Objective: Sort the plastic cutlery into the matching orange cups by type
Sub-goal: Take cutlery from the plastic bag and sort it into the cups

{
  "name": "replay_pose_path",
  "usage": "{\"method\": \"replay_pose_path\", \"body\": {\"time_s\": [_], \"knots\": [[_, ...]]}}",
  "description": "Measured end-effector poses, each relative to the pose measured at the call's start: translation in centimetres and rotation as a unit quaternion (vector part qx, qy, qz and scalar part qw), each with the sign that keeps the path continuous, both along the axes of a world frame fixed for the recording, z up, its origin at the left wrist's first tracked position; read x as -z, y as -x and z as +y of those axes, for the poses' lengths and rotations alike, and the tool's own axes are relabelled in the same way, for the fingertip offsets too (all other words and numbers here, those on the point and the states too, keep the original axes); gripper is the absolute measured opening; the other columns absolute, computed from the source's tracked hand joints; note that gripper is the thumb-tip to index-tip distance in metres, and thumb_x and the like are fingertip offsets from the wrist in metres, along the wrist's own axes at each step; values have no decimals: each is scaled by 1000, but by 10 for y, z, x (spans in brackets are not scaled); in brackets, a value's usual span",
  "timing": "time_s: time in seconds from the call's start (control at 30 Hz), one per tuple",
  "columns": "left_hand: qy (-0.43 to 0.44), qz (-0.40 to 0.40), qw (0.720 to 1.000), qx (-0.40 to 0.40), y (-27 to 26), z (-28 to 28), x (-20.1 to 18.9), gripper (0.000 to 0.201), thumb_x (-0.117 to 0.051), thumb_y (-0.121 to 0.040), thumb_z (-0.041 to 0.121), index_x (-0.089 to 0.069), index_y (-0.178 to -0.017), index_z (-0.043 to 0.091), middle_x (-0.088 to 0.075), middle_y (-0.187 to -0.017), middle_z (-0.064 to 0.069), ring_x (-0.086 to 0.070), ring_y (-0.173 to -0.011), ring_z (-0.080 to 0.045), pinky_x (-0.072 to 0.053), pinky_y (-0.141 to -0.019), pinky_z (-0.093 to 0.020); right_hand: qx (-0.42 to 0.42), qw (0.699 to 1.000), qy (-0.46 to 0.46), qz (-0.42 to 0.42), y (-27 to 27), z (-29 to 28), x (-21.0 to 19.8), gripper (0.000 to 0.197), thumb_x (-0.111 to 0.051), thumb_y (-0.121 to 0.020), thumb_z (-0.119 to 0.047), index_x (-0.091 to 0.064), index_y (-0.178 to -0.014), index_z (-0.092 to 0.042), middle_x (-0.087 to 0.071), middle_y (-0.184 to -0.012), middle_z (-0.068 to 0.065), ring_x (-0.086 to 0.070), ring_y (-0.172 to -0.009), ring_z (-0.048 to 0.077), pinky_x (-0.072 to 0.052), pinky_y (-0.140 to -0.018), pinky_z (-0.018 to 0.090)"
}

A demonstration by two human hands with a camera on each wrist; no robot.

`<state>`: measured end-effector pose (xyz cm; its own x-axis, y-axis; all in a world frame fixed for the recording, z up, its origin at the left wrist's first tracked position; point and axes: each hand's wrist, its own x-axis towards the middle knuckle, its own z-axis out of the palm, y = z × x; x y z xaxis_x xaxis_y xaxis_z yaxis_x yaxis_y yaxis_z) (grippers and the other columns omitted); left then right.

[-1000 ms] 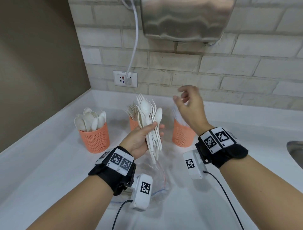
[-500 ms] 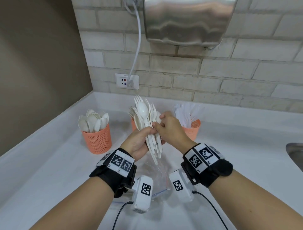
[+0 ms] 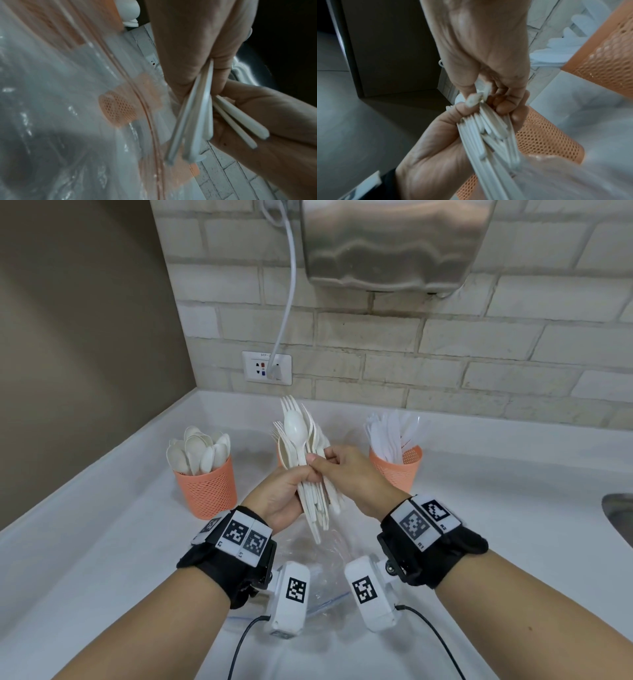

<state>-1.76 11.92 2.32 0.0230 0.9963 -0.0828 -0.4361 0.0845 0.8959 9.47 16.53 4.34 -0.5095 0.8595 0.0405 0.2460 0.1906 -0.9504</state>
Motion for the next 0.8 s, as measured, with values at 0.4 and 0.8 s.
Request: {"method": "replay_pose_path", "body": {"time_s": [0.4, 0.8], "knots": [[7, 13, 1000, -25, 11, -2, 0, 28, -47, -91, 4, -61, -115, 9, -68, -93, -9, -70, -77, -15, -58, -72, -31, -39, 990, 90, 100, 6, -6, -1, 24, -34, -101, -13, -55, -111, -10, -64, -95, 1, -63, -88, 11, -53, -80, 23], [-15, 18, 992, -122, 22, -4, 1, 15, -48, -95, 15, -58, -102, 7, -60, -56, -1, -59, -47, -14, -52, -51, -26, -106, 961, 182, 176, 10, -2, 11, 29, -34, -101, -19, -61, -104, -10, -60, -64, -3, -56, -55, 10, -50, -55, 22]]}}
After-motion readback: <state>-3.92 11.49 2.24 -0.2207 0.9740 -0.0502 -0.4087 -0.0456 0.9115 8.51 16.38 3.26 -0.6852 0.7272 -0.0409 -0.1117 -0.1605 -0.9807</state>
